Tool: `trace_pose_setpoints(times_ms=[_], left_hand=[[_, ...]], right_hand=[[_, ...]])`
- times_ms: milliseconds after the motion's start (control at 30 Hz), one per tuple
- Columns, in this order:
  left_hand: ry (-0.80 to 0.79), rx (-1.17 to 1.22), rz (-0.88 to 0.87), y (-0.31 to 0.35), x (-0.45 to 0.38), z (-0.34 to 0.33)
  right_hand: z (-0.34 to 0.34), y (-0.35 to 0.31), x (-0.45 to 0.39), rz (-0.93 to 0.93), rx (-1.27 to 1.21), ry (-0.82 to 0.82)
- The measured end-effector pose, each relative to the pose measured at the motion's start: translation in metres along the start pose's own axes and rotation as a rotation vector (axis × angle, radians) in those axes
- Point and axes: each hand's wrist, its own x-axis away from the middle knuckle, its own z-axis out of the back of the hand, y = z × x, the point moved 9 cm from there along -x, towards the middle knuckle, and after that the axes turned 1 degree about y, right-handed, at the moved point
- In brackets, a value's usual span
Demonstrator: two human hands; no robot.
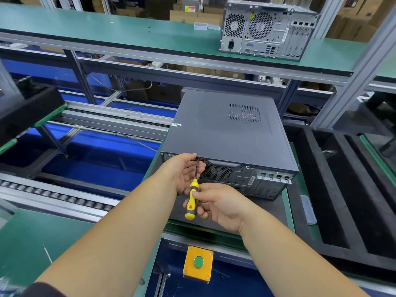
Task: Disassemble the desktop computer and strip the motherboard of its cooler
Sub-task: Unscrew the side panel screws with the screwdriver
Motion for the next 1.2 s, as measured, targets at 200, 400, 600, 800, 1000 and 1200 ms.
trace_pose_setpoints(times_ms=[200,400,600,800,1000,1200], left_hand=[[-0.01,0.005,-0.001,0.0,0.0,-0.001],[-0.017,-0.003,-0.013,0.0,-0.003,-0.002],[0.005,0.002,-0.008,0.0,-0.003,-0.001],[0.009,0.0,0.003,-0.001,-0.002,-0.002],[0.009,-0.006,-0.021,0.001,-0.001,-0.002],[0.022,-0.024,-0.044,0.002,0.002,-0.002]], right_hand=[[0.008,0.005,-0.008,0.0,0.104,0.122],[0.009,0.006,-0.014,-0.016,0.195,0.18],[0.005,0.006,-0.012,-0.01,0.169,0.118],[0.001,0.004,-0.006,0.003,-0.017,0.01],[0.007,0.005,-0.009,0.028,0.073,0.061],[0.011,0.006,-0.012,0.01,0.084,0.109]])
